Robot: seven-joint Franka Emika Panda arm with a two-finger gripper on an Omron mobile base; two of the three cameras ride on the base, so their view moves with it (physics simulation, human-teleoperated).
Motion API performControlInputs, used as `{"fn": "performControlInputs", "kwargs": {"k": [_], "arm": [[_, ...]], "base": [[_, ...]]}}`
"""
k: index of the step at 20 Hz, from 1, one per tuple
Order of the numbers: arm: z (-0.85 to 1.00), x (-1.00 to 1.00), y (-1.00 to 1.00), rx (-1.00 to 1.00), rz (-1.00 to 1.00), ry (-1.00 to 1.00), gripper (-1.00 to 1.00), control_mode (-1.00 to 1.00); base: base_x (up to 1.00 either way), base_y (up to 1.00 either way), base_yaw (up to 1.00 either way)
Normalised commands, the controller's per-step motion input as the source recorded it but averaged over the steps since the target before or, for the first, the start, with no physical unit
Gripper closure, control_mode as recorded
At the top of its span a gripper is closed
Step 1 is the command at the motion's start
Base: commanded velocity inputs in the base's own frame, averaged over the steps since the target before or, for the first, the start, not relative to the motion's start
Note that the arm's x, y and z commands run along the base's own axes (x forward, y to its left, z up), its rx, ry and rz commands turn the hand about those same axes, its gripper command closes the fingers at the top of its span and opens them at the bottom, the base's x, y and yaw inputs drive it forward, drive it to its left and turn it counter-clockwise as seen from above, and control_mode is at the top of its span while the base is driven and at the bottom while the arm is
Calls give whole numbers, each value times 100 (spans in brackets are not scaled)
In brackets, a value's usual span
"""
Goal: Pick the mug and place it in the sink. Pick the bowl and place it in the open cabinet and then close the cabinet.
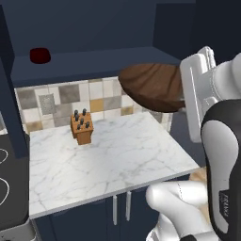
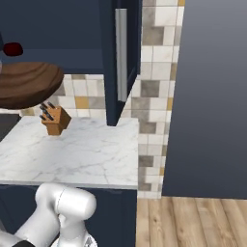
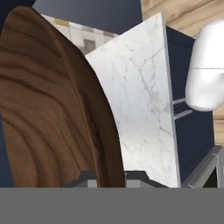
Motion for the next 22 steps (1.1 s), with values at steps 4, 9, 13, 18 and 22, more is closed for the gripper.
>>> {"fn": "performControlInputs", "kwargs": {"k": [4, 9, 13, 18, 22], "arm": [[0, 69, 0, 0, 9, -1, 100, -100], [0, 53, 0, 0, 11, -16, 100, -100], [0, 53, 0, 0, 10, -18, 100, -100], [0, 51, 0, 0, 8, -13, 100, -100], [0, 46, 0, 0, 0, 5, 100, -100]], "base": [[0, 0, 0], [0, 0, 0], [0, 0, 0], [0, 0, 0], [0, 0, 0]]}}
